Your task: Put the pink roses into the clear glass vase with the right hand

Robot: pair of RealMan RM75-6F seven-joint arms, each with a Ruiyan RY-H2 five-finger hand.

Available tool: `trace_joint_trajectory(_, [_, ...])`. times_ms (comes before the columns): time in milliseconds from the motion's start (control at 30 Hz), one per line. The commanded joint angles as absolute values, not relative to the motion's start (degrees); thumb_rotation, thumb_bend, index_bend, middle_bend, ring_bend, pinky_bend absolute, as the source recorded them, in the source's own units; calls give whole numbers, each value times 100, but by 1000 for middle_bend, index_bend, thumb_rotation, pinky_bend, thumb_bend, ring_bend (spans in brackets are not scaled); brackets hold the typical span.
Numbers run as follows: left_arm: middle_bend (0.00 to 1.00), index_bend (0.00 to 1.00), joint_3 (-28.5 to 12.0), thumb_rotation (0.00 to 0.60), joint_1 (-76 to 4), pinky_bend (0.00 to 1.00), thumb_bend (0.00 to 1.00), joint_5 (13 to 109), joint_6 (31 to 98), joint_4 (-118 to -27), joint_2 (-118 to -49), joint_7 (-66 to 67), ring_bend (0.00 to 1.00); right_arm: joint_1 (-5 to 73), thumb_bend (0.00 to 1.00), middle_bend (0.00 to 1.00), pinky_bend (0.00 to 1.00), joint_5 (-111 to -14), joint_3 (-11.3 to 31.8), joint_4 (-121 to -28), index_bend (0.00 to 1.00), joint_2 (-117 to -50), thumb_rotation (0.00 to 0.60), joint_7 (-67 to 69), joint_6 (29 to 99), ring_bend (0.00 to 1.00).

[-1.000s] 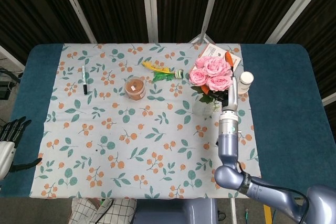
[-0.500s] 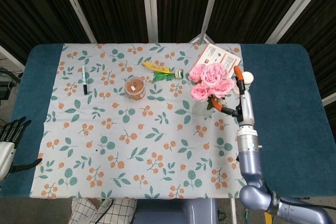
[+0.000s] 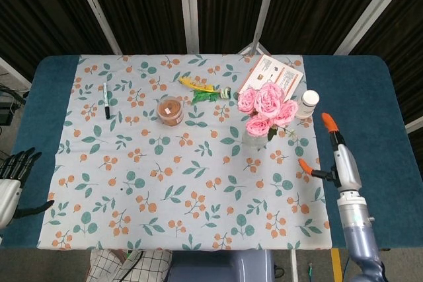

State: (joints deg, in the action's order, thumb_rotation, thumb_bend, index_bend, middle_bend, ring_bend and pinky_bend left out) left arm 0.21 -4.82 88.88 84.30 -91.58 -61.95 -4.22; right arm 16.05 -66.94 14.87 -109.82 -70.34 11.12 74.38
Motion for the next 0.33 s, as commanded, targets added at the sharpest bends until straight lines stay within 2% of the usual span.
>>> trace_joint_trajectory(33, [0,0,21,600,-482,0,0,8896,8441,-9113,-6211,-318,0,1183,280,0,0,-7609,679,-10468,0,-6511,600,331,7656,0])
trace_joint_trajectory(167, [0,0,25,600,-489,0,0,8846,8387,-9086,-6230,-117,0,855,280,0,0,-8374,66,-9867,0,-6344,600,-883,8069,0])
trace_joint_trajectory(333, [0,0,22,600,-476,0,0,8859,8430,-9097,-6236,-31,0,624,280,0,0,-8452,-24,-9846,0,-6335,600,-1318,8380,0])
